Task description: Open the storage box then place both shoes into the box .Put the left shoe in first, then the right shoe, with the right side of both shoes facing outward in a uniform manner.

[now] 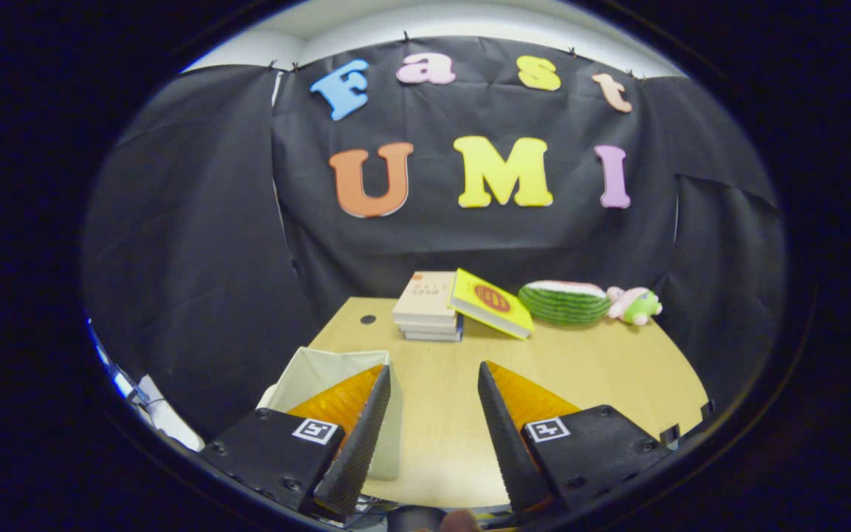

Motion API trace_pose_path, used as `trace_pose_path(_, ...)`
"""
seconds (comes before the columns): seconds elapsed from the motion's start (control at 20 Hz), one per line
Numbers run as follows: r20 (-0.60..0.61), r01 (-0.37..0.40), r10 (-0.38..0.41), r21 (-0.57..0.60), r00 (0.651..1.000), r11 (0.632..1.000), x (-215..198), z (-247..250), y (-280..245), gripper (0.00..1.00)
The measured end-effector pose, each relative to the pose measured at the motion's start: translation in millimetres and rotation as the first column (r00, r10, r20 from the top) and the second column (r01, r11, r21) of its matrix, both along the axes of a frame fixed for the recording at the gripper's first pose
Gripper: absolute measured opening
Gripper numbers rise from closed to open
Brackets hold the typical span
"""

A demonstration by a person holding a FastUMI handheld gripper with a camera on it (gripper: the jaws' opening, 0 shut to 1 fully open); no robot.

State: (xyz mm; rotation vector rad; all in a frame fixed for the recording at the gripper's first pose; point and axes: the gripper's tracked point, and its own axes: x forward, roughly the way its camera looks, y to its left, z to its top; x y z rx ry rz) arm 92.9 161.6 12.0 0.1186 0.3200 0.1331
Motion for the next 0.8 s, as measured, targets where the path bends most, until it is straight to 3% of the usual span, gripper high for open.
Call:
trace_pose_path(0.05, 0.069, 0.030, -0.028, -0.015, 0.997, 0.999, -4.5, 7.4, -15.4, 0.78)
trace_pose_path(0.15, 0.177, 0.077, -0.073, -0.013, 0.982, 0.997, -22.5, 15.5, -40.8, 0.88)
trace_pose_path(0.25, 0.208, 0.092, -0.094, 0.020, 0.974, 0.996, -40.9, 11.2, -45.2, 0.99)
trace_pose_path(0.6, 0.291, 0.094, -0.101, 0.038, 0.951, 0.995, -88.8, -19.1, -46.0, 0.99)
trace_pose_path(0.8, 0.288, 0.035, -0.042, 0.028, 0.957, 0.999, -99.3, -31.5, -29.9, 0.99)
